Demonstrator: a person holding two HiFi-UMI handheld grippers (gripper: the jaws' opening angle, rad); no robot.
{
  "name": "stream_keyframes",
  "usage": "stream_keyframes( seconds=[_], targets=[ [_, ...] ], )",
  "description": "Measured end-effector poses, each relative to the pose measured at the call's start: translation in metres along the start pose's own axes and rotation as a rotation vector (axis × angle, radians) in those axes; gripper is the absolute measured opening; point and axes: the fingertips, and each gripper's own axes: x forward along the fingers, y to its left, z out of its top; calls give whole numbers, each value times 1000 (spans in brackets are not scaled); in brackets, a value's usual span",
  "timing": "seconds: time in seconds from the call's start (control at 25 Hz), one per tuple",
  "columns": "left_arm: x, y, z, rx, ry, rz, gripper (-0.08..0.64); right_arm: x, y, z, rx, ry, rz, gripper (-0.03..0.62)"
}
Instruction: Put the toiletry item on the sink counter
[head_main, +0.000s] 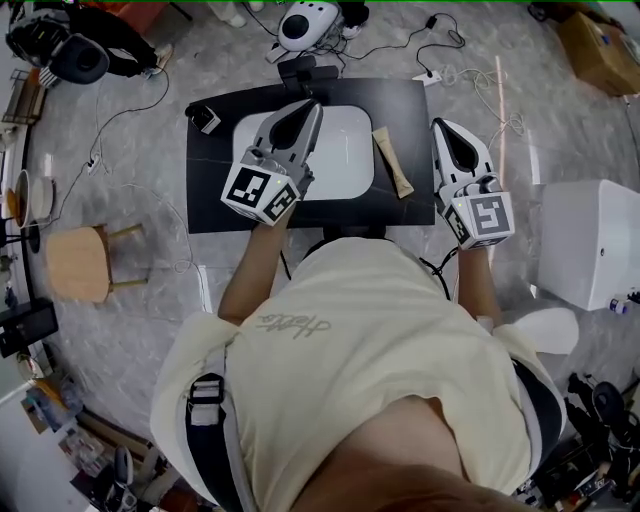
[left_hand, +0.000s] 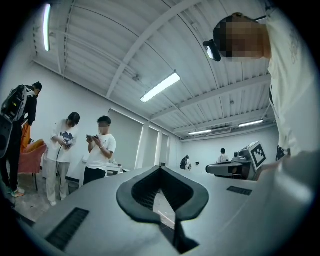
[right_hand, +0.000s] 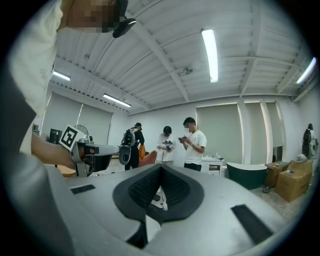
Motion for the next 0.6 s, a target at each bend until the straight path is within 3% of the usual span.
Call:
stream_keyframes(
  seconds=[0.6],
  targets=[
    [-2, -8, 10, 43, -11, -2, 3, -7, 6, 5, -13, -2, 22, -5]
  ],
)
